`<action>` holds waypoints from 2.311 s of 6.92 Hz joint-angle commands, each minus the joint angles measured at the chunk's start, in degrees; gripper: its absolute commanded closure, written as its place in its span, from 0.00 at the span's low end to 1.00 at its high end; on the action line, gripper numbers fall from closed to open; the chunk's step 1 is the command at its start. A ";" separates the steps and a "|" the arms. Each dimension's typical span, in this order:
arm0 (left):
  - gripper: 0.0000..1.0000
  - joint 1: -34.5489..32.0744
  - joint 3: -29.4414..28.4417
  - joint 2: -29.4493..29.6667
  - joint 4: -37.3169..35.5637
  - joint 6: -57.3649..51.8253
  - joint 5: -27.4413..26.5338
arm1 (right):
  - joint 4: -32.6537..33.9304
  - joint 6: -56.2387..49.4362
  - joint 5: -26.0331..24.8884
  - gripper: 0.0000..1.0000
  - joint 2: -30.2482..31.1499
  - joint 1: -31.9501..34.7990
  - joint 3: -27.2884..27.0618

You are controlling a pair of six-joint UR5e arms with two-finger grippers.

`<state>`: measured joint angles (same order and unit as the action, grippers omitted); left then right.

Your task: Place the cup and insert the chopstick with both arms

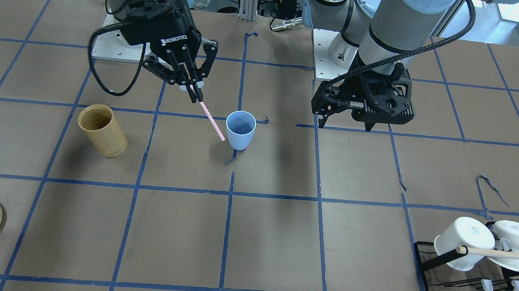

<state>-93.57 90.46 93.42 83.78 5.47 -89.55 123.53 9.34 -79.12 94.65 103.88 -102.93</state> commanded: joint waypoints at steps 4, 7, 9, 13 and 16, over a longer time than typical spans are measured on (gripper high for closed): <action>0.00 0.15 0.24 -0.08 -0.28 -0.64 -0.01 | -0.31 5.07 -6.84 1.00 -2.19 11.52 -3.50; 0.00 0.15 0.33 0.01 -0.28 -0.64 0.08 | -0.22 4.90 -6.32 0.90 -2.45 11.70 -6.39; 0.00 0.23 0.51 0.01 -0.28 -0.64 0.17 | 0.04 4.46 -7.01 0.00 -2.54 11.70 -6.14; 0.00 0.15 0.42 0.01 -0.37 -0.55 0.08 | -20.51 4.55 -7.19 0.00 -2.72 7.59 10.41; 0.00 0.06 0.42 -0.08 -0.37 -0.38 0.08 | -40.34 0.35 -7.10 0.00 -4.37 -9.60 20.99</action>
<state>-93.48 90.93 93.35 83.41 5.08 -89.47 90.32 11.97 -86.19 91.56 101.28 -85.65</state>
